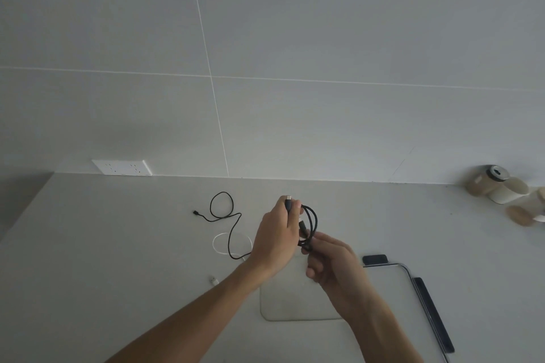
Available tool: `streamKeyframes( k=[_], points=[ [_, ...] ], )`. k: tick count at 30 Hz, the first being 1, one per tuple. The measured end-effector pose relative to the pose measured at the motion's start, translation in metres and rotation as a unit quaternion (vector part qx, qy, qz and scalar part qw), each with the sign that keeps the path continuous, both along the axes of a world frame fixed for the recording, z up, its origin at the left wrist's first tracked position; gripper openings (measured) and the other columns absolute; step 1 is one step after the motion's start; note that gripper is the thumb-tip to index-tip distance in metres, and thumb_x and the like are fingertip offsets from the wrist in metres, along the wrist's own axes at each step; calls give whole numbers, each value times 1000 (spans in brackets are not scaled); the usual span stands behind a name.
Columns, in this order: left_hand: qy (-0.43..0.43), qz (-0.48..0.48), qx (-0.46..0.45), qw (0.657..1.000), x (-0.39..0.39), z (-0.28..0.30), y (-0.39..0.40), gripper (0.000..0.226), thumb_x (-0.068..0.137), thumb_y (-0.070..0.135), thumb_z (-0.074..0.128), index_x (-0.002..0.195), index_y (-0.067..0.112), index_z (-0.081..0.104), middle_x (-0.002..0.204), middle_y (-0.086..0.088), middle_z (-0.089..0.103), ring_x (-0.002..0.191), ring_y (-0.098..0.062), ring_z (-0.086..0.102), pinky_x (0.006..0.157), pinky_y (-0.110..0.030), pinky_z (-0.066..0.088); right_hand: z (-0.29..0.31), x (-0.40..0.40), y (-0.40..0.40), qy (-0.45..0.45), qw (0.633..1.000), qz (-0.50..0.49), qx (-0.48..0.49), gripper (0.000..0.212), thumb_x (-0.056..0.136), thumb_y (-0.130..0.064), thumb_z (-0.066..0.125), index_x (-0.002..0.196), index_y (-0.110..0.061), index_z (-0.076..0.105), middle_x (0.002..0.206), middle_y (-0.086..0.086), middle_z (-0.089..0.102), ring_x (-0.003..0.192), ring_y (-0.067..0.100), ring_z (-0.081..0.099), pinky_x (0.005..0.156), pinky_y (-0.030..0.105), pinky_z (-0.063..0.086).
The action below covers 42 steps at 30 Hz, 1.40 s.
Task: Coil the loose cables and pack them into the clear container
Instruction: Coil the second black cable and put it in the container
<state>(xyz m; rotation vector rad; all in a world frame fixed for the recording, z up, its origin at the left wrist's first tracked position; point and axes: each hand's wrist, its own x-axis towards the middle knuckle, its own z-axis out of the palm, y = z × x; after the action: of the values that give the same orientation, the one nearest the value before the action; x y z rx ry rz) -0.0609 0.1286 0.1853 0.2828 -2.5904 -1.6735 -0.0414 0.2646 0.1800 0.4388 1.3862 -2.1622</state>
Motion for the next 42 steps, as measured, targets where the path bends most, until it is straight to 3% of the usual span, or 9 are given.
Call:
streamKeyframes(
  k=[4, 8, 11, 15, 19, 28, 31, 34, 42],
  points=[
    [-4, 5, -58, 998, 0, -4, -2, 33, 107, 40, 36, 97, 16, 56, 71, 9, 62, 60, -7, 57, 61, -28, 41, -1, -2, 5, 20, 998, 4, -52, 31, 95, -4, 55, 122, 4, 70, 96, 8, 65, 57, 14, 45, 51, 28, 47],
    [-7, -44, -97, 994, 5, -5, -1, 33, 107, 43, 35, 83, 23, 42, 58, 6, 51, 51, -14, 48, 53, -32, 34, 3, -1, -1, 81, 994, 39, 64, 16, 97, -7, 63, 104, 8, 65, 79, 12, 49, 55, 16, 41, 54, 33, 52],
    [-19, -50, -20, 998, 8, -5, 2, 45, 105, 46, 38, 72, 15, 39, 54, 4, 44, 48, -12, 39, 52, -30, 35, 3, -1, -6, 110, 985, 2, 131, 20, 100, -13, 63, 85, -1, 60, 60, 5, 43, 46, 14, 39, 53, 33, 55],
    [-56, -21, 101, 993, 9, 0, 6, 61, 105, 48, 38, 72, -3, 43, 62, -7, 45, 55, -16, 42, 54, -26, 39, 1, 2, -10, 134, 979, -31, 148, 22, 102, -15, 62, 87, 1, 64, 66, 8, 56, 59, 22, 56, 58, 38, 60],
    [-85, 17, 196, 977, 11, 2, 11, 53, 105, 48, 40, 67, 12, 42, 56, 1, 39, 49, -12, 39, 47, -18, 38, 4, 4, -16, 142, 976, -43, 162, 24, 101, -14, 60, 93, 8, 63, 73, 15, 65, 65, 29, 65, 57, 40, 61],
    [-79, -1, 168, 983, 10, 1, 19, 54, 102, 58, 36, 84, 9, 53, 66, 3, 44, 56, -13, 49, 56, -32, 43, 16, 8, -26, 184, 929, -179, 266, 14, 103, -20, 60, 95, -16, 70, 80, 9, 75, 50, 22, 68, 44, 20, 48],
    [-74, 18, 122, 990, 9, -5, 15, 48, 104, 51, 37, 80, 13, 51, 72, -4, 49, 64, -18, 52, 61, -31, 44, 15, 5, -21, 176, 930, -199, 255, 15, 101, -25, 64, 90, -19, 73, 76, 8, 71, 53, 33, 67, 51, 26, 54],
    [-64, 57, 136, 987, 10, -4, 11, 44, 106, 43, 39, 76, 12, 47, 69, -9, 48, 60, -22, 55, 48, -18, 41, 14, 4, -17, 161, 938, -210, 223, 20, 102, -27, 63, 93, -11, 72, 83, 0, 73, 53, 24, 65, 52, 35, 56],
    [-19, 75, 151, 985, 11, -2, 12, 44, 104, 47, 42, 85, 9, 55, 65, 1, 50, 62, -18, 50, 70, -50, 51, 13, 7, -22, 105, 955, -250, 118, 27, 105, -27, 57, 94, -5, 67, 81, 9, 69, 59, 22, 63, 53, 36, 58]
  ],
)
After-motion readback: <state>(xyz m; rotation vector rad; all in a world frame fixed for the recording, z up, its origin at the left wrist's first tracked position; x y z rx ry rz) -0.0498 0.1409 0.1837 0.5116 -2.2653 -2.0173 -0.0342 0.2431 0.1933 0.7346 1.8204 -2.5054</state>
